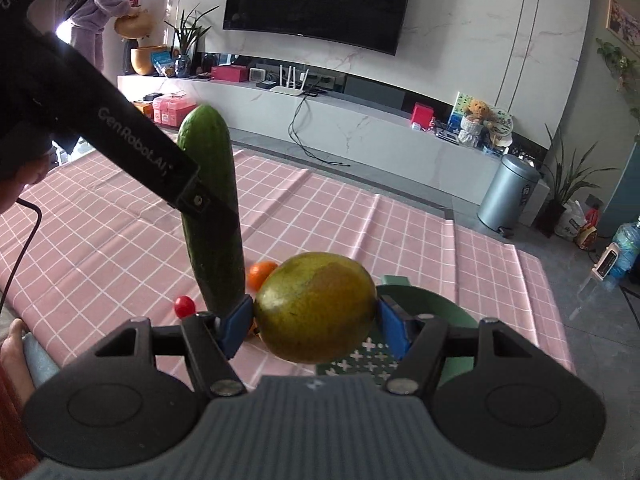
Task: Organize fruits
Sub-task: 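Carry the cucumber with the left tool while the right tool carries the pear into the colander, then open both tools and withdraw from the colander, then grasp a mandarin with the left tool while the right tool grasps another mandarin, then carry both mandarins into the colander and open both tools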
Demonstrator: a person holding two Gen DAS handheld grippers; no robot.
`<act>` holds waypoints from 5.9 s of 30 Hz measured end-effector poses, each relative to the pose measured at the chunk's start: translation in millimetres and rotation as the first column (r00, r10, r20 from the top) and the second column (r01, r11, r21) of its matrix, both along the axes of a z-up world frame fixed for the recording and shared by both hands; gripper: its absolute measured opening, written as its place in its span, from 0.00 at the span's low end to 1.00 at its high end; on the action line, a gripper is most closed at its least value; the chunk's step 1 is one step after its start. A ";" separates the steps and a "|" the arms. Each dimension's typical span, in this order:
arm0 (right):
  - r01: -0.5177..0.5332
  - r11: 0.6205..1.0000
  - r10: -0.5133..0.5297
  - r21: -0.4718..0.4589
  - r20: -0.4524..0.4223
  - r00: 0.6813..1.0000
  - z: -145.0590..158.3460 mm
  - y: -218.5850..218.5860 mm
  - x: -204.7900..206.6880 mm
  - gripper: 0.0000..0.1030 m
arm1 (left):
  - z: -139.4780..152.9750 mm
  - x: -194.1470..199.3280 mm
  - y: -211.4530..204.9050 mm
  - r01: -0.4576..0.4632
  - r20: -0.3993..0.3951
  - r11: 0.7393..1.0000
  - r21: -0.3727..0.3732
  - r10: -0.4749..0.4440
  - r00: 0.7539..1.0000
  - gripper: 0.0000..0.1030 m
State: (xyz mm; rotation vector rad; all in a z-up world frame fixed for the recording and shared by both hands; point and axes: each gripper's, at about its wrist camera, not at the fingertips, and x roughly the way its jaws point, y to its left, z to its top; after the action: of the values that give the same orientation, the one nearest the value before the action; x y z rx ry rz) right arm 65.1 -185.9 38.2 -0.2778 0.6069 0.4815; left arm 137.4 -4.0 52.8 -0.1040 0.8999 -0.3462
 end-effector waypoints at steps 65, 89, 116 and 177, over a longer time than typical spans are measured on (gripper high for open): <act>0.059 0.994 -0.091 -0.097 -0.363 0.927 -68.5 -68.1 75.4 0.70 | -69.4 81.0 -112.5 0.272 -0.197 0.956 0.114 -0.247 0.949 0.53; 0.295 0.922 -0.214 0.251 -0.305 0.928 -48.7 29.6 -24.3 0.74 | -58.0 0.9 38.7 0.148 -0.048 0.974 0.171 -0.142 0.989 0.53; 0.331 0.933 -0.266 0.143 -0.346 0.900 -109.4 122.5 57.5 0.44 | -150.8 65.6 99.3 0.011 0.032 0.981 0.194 -0.018 0.999 0.65; 0.295 0.941 -0.246 0.165 -0.265 0.932 -17.8 -56.3 -15.2 0.35 | -56.1 3.7 -47.9 0.218 -0.022 0.976 -0.022 -0.218 0.976 0.49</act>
State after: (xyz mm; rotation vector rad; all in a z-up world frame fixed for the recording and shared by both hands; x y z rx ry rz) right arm 49.9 -242.2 20.4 0.0625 0.8139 0.3066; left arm 141.0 -51.8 -3.3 -0.0272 0.9348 -0.5591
